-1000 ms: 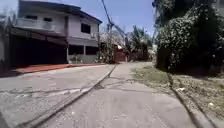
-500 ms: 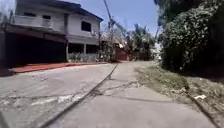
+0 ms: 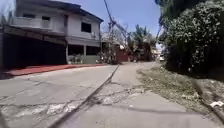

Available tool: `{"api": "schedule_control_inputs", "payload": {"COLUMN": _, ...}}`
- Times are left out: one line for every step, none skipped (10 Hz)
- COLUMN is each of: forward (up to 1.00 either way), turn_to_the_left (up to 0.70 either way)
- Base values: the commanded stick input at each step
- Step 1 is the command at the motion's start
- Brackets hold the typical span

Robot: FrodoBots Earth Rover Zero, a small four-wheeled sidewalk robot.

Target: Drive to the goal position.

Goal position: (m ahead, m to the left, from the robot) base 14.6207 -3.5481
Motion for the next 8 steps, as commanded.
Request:
{"api": "schedule_control_inputs", "payload": {"forward": 0.28, "turn_to_the_left": 0.03}}
{"api": "schedule_control_inputs", "payload": {"forward": 0.87, "turn_to_the_left": 0.10}}
{"api": "schedule_control_inputs", "payload": {"forward": 1.00, "turn_to_the_left": 0.08}}
{"api": "schedule_control_inputs", "payload": {"forward": 1.00, "turn_to_the_left": 0.05}}
{"api": "schedule_control_inputs", "payload": {"forward": 1.00, "turn_to_the_left": 0.03}}
{"api": "schedule_control_inputs", "payload": {"forward": 1.00, "turn_to_the_left": 0.03}}
{"api": "schedule_control_inputs", "payload": {"forward": 1.00, "turn_to_the_left": 0.04}}
{"api": "schedule_control_inputs", "payload": {"forward": 1.00, "turn_to_the_left": 0.06}}
